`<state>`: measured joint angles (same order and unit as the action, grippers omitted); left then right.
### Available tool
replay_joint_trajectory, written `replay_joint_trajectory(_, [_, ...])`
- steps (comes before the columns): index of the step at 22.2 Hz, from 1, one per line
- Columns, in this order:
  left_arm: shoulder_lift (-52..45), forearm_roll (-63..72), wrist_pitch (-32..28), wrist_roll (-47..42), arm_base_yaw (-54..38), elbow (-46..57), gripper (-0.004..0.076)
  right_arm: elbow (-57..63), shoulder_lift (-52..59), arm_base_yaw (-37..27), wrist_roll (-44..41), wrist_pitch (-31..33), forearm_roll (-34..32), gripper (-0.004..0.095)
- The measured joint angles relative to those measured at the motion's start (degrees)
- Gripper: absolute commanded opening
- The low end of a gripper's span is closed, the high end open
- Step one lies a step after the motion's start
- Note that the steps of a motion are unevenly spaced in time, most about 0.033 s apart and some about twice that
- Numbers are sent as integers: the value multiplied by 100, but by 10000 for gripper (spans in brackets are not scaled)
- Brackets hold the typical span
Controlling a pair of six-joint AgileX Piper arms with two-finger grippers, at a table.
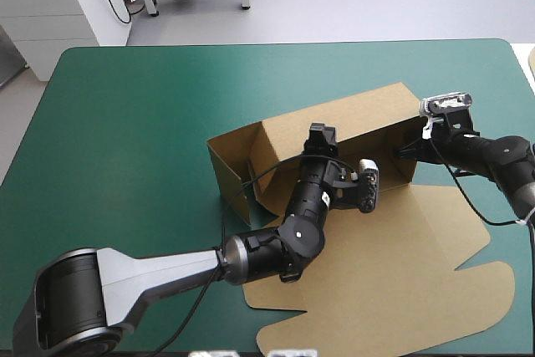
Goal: Fold the box
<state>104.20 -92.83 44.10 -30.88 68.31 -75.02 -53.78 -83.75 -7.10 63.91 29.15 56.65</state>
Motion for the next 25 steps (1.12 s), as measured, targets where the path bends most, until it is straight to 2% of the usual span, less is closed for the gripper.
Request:
replay_joint_trajectory(4, [-309,127,118,0,513,0,286,0,0,-6,-168,0,-49,-5])
replay_joint_trajectory(6, [-547,147,354,0,762,4,149,-12,4,-6,-413,5,-131,-5])
replay_joint_trajectory(7, [-610,147,414,-4,796,4,7,-19,4,-6,-456,5,-144,-5])
replay_joint_trajectory(12, [-1512,187,568,-11,559,20,9,-37,81,-6,-820,386,-244,-5])
replay_joint_trajectory(18, [-2504,894,361,-347,-1080,-188,9,-101,225,-6,-1449,1096,-454,-5])
replay_joint_trajectory(22, [-2810,1802,164,-347,-2122,-195,9,-535,231,52,-2185,1717,-968,-5])
replay_joint_trajectory(25, [-2980,2635,101,-336,-2906,-195,9,-1042,235,286,-3014,2009,-1754,-5])
